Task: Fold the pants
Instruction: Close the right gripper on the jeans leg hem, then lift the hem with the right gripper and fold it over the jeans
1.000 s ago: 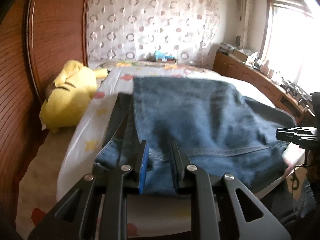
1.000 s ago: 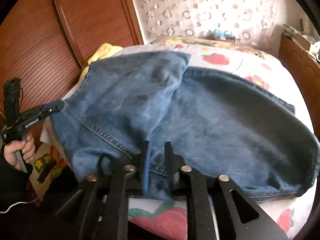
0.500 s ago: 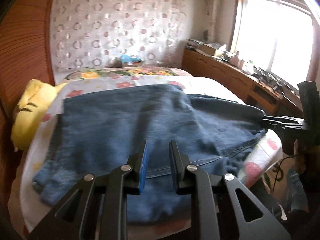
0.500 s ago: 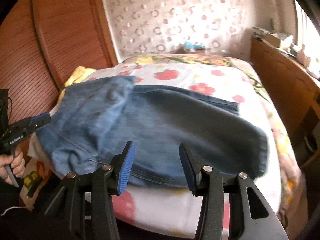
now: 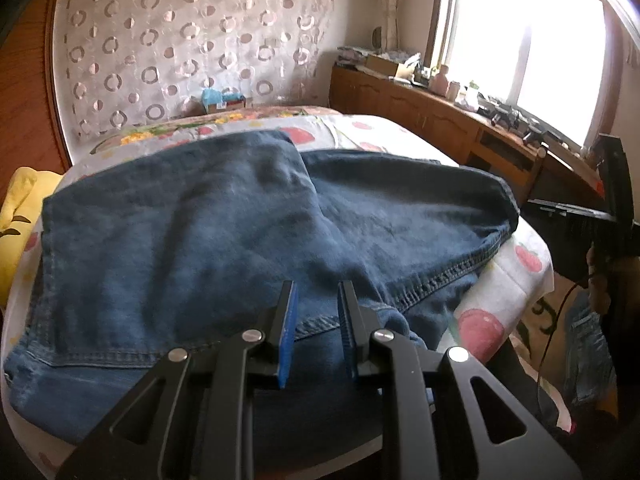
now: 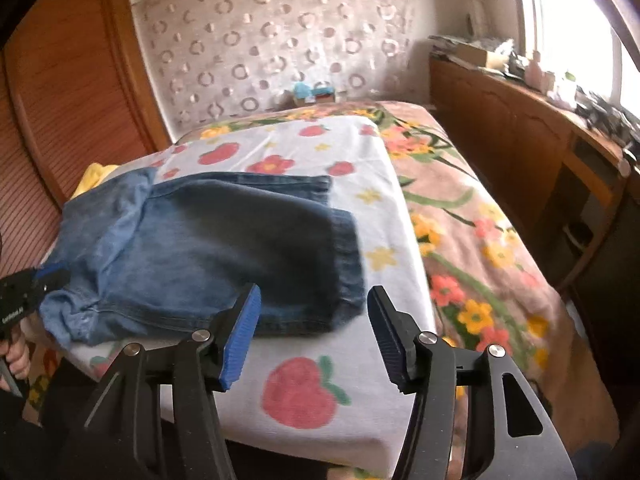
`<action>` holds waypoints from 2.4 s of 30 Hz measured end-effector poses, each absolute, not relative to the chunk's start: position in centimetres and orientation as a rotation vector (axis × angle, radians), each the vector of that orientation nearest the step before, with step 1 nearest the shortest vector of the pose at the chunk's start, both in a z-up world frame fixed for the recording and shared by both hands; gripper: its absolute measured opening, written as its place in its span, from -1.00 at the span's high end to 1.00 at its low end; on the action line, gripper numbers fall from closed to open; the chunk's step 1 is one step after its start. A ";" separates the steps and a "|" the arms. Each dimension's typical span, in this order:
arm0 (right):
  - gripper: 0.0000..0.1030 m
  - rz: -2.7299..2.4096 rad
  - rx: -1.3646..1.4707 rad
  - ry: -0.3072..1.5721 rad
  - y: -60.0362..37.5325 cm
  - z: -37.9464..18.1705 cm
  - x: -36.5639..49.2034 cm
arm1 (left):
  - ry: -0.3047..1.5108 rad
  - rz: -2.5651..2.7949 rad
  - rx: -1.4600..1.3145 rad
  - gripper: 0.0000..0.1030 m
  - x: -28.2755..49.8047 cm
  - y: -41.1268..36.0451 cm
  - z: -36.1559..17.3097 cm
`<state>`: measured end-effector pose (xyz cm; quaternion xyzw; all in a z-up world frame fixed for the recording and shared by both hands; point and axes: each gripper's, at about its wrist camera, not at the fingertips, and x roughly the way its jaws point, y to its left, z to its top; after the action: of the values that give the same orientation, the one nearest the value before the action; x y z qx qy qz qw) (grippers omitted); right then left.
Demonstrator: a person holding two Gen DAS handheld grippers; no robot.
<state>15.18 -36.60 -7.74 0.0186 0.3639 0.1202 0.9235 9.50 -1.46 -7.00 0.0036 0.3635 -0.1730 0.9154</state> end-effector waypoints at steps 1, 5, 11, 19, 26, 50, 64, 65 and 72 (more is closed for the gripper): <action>-0.10 0.240 0.042 0.750 -37.0 -7.9 15.2 | 0.756 -0.358 0.010 0.63 9.6 -1.6 -7.2; -0.11 0.228 0.046 0.762 -37.4 -8.5 15.7 | 0.779 -0.358 0.029 0.61 9.8 -2.4 -8.0; -0.11 0.234 0.060 0.793 -37.2 -9.6 16.3 | 0.799 -0.365 0.031 0.53 10.1 -2.7 -8.6; -0.12 0.242 0.069 0.805 -36.9 -10.6 17.0 | 0.788 -0.357 0.031 0.51 10.0 -2.7 -8.8; 0.09 0.245 0.075 0.801 -36.8 -10.6 17.3 | 0.785 -0.354 0.029 0.51 9.9 -2.5 -8.9; 0.84 0.389 0.088 0.620 -34.6 -2.2 17.1 | 0.722 -0.322 -0.026 0.50 8.5 -0.2 -6.0; 0.88 0.751 -0.100 0.459 -16.5 7.8 15.8 | 0.631 -0.240 -0.082 0.50 5.0 5.9 -2.7; 0.88 0.781 -0.106 0.461 -15.2 7.9 15.6 | 0.631 -0.234 -0.091 0.50 4.7 6.5 -2.9; 0.87 0.910 -0.200 0.517 -6.7 6.3 14.9 | 0.631 -0.202 -0.128 0.50 3.8 9.1 -3.5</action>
<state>14.85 -6.70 6.35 -0.0953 0.2465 0.4338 0.8614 3.81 9.12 -3.54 -0.0629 0.3093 -0.0989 0.9437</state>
